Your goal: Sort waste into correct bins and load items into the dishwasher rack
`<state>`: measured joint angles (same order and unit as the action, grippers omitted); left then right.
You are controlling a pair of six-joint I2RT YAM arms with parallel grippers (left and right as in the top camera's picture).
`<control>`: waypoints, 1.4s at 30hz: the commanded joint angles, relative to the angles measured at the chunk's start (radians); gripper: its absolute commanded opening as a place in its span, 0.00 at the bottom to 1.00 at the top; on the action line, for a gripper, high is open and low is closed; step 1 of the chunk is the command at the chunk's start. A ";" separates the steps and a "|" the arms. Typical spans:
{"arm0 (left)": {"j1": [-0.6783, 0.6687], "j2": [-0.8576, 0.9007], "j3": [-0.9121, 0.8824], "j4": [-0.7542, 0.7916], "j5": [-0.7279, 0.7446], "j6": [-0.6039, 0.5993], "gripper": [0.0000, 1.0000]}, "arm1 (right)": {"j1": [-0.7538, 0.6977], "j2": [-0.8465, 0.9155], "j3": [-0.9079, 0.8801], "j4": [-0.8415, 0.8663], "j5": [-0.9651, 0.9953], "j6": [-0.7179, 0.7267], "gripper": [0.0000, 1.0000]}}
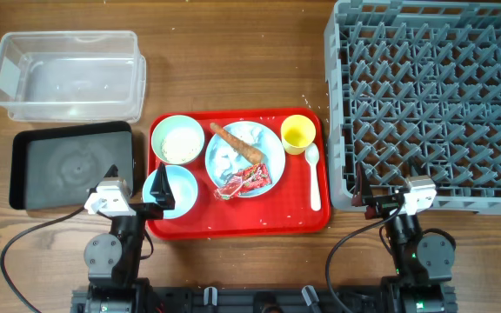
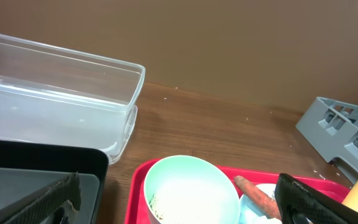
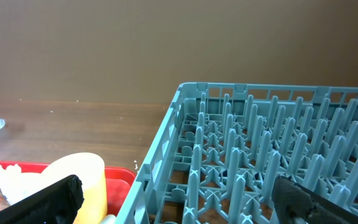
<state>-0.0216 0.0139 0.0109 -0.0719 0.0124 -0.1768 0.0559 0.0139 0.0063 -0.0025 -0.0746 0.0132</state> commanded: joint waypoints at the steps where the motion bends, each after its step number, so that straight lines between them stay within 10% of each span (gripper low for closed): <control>1: -0.007 -0.007 -0.005 -0.004 0.005 0.013 1.00 | -0.003 -0.004 -0.001 0.005 -0.002 -0.006 1.00; 32: -0.007 -0.007 0.001 -0.005 0.005 -0.020 1.00 | -0.003 0.006 0.029 -0.017 0.000 0.064 1.00; 42: -0.007 0.167 0.199 -0.122 0.000 -0.048 1.00 | -0.003 0.275 0.293 -0.108 0.005 0.065 1.00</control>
<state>-0.0216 0.0917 0.0994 -0.1738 0.0124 -0.2123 0.0559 0.1844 0.1757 -0.0803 -0.0746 0.0597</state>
